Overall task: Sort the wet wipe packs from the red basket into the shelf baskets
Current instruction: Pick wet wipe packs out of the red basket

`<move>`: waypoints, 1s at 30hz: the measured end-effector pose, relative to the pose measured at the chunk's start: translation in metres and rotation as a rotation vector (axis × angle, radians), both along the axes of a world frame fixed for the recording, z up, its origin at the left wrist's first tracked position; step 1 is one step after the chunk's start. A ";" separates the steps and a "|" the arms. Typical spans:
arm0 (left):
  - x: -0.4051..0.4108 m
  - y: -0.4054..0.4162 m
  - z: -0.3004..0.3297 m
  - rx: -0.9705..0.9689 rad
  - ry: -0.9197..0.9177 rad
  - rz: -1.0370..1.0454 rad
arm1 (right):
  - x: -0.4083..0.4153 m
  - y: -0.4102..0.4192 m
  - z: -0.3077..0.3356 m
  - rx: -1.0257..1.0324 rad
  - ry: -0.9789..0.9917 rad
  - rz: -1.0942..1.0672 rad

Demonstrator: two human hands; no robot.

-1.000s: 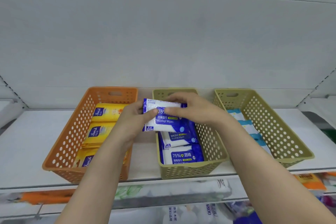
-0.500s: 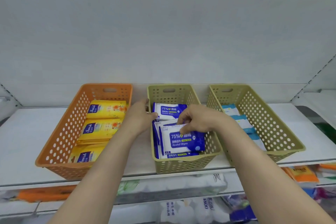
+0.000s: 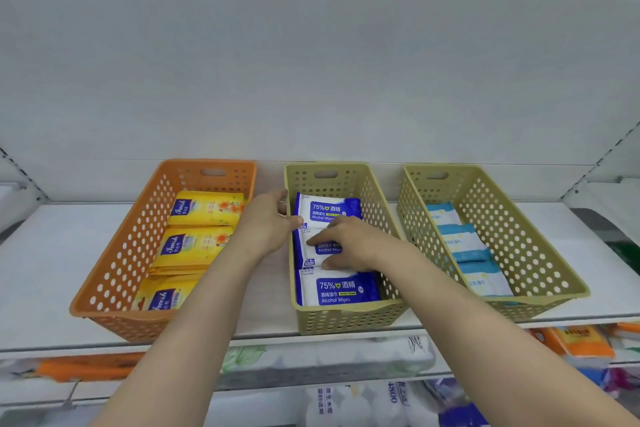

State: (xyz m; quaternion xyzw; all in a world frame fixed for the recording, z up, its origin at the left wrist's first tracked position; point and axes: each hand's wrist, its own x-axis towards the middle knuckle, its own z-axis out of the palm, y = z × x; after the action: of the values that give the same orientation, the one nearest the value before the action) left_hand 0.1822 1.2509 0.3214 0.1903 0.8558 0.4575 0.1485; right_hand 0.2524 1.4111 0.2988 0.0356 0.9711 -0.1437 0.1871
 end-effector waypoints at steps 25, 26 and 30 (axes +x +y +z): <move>0.018 -0.014 0.016 -0.148 0.176 0.057 | -0.034 0.012 0.016 0.120 0.115 -0.044; 0.019 -0.023 0.020 -0.140 0.213 0.072 | -0.036 0.007 0.027 0.125 0.165 -0.032; 0.017 -0.084 0.035 -0.132 0.353 0.158 | -0.046 -0.038 0.074 0.108 0.384 0.020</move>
State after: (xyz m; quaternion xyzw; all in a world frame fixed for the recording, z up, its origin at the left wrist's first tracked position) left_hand 0.1996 1.1671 0.3561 0.1896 0.9090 0.3702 -0.0283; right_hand 0.2068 1.3732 0.3728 0.0080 0.9956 -0.0936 -0.0023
